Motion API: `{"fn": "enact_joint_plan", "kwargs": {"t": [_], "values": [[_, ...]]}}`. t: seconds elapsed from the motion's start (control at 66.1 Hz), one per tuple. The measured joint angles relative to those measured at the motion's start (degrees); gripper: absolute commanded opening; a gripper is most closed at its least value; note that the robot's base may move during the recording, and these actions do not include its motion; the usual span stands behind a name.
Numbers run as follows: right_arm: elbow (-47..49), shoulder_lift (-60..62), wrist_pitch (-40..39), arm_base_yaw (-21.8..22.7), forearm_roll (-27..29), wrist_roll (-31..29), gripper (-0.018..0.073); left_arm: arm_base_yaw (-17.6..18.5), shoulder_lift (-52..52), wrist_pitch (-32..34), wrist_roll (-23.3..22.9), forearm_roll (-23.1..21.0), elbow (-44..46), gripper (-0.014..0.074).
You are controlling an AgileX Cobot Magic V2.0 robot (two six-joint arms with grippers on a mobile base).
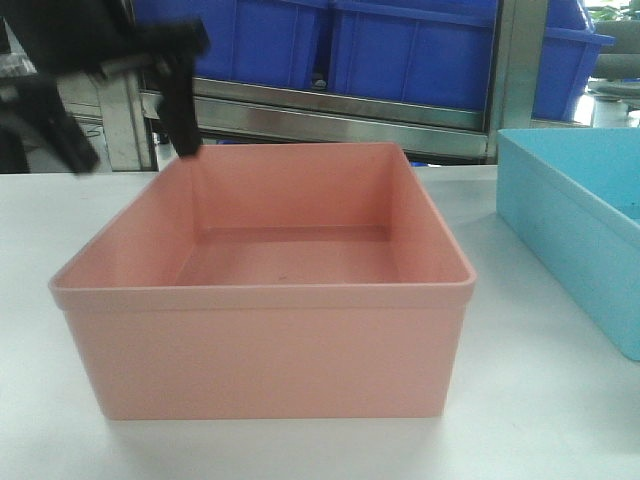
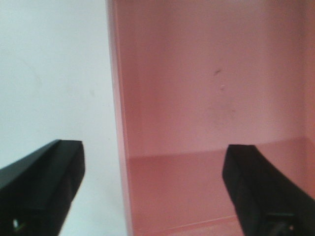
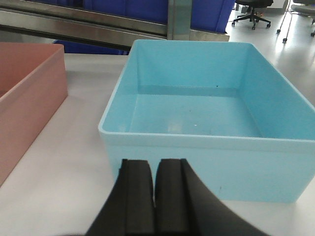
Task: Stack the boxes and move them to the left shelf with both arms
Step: 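Carry the pink bin to the table center, set it down, release, then lower the right gripper onto the wall of the light-blue bin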
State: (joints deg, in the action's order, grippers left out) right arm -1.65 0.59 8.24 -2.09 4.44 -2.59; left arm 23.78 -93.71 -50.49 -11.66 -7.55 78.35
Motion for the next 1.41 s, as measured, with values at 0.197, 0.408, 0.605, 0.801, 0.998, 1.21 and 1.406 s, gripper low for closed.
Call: {"fn": "enact_joint_plan", "kwargs": {"t": [0.197,0.408,0.605,0.801,0.998,1.21,1.406], "values": [[0.0,0.0,0.0,0.0,0.0,0.0,0.0056,0.0,13.9,0.5,3.3,4.6,-6.0,0.0181],[0.0,0.0,0.0,0.0,0.0,0.0,0.0056,0.0,29.8,4.1,3.6,11.6,-17.1,0.0030],[0.0,0.0,-1.0,0.0,0.0,0.0,0.0056,0.0,42.6,11.9,3.6,15.1,-30.5,-0.0008],[0.4,0.0,-4.5,0.0,0.0,0.0,0.0056,0.0,56.4,23.2,3.6,16.0,-44.1,-0.0008],[10.0,-0.7,-0.5,0.0,0.0,0.0,0.0057,0.0,66.5,27.5,3.6,16.1,-52.4,-0.0008],[26.6,-15.8,5.4,0.0,0.0,0.0,0.0057,0.0,68.9,28.0,3.6,16.2,-53.7,-0.0008],[43.8,-34.4,11.1,0.0,0.0,0.0,0.0071,0.0,68.9,28.9,3.6,16.2,-53.7,-0.0008]]}}
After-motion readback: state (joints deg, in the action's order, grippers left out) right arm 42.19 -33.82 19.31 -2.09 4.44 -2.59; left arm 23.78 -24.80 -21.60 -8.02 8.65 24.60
